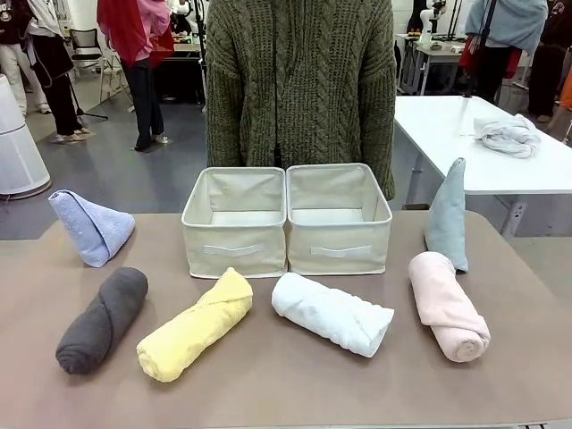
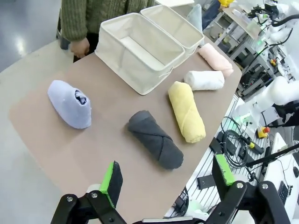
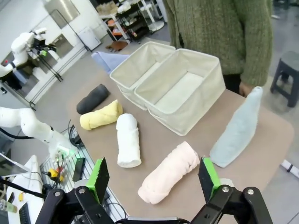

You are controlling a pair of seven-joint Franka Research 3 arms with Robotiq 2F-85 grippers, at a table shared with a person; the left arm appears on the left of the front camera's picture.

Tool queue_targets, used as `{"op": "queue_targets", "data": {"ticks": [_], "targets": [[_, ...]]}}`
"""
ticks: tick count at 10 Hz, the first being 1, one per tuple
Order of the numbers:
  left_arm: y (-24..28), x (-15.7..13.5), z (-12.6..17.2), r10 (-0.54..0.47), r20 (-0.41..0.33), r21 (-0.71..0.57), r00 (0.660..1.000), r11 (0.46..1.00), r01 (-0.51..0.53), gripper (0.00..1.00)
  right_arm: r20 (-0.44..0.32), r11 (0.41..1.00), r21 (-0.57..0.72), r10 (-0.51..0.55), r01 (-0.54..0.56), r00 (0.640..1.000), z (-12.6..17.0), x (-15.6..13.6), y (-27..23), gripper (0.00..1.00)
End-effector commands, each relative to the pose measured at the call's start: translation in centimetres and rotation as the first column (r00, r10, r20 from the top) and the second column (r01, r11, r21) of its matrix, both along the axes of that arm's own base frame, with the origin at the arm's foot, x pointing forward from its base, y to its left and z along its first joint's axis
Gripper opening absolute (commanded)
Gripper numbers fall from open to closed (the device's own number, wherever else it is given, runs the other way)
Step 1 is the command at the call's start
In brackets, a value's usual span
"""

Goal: Sort the towels based on their folding style.
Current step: Pick up one triangle-folded towel and place it in the left Fabric basket.

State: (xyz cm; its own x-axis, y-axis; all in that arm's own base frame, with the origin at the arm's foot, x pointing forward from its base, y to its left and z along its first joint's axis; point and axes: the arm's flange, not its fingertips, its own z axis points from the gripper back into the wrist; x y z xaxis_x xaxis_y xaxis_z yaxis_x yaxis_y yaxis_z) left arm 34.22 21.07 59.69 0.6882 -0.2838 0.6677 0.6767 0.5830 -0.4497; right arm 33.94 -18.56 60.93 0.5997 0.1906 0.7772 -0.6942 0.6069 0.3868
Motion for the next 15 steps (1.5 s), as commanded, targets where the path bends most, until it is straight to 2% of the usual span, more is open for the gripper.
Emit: {"op": "queue_targets", "data": {"ticks": [1,2,3,4,15], "targets": [[0.1,-0.9,0.1,0.007,0.031,-0.017,1.000,1.000,-0.006,1.00,0.008,1.000,0.009,-0.019,0.019,1.000,-0.8,-1.2,-0.2,1.00],[0.1,-1.1,0.4,0.048,0.036,-0.013,0.998,0.999,-0.048,1.00,-0.022,1.000,-0.003,-0.017,0.017,1.000,-0.9,-1.6,-0.3,1.00],[0.4,-0.4,0.1,0.011,0.004,0.000,1.000,1.000,-0.011,1.00,-0.018,1.000,-0.022,-0.007,0.007,1.000,-0.8,-1.7,0.9,1.00],[0.4,-0.4,0.1,0.011,0.004,0.000,1.000,1.000,-0.011,1.00,-0.007,1.000,0.006,-0.029,0.029,1.000,-0.3,-1.1,-1.0,1.00],[0.4,-0.4,0.1,0.011,0.004,0.000,1.000,1.000,-0.011,1.00,-0.007,1.000,0.006,-0.029,0.029,1.000,-0.3,-1.1,-1.0,1.00]]}}
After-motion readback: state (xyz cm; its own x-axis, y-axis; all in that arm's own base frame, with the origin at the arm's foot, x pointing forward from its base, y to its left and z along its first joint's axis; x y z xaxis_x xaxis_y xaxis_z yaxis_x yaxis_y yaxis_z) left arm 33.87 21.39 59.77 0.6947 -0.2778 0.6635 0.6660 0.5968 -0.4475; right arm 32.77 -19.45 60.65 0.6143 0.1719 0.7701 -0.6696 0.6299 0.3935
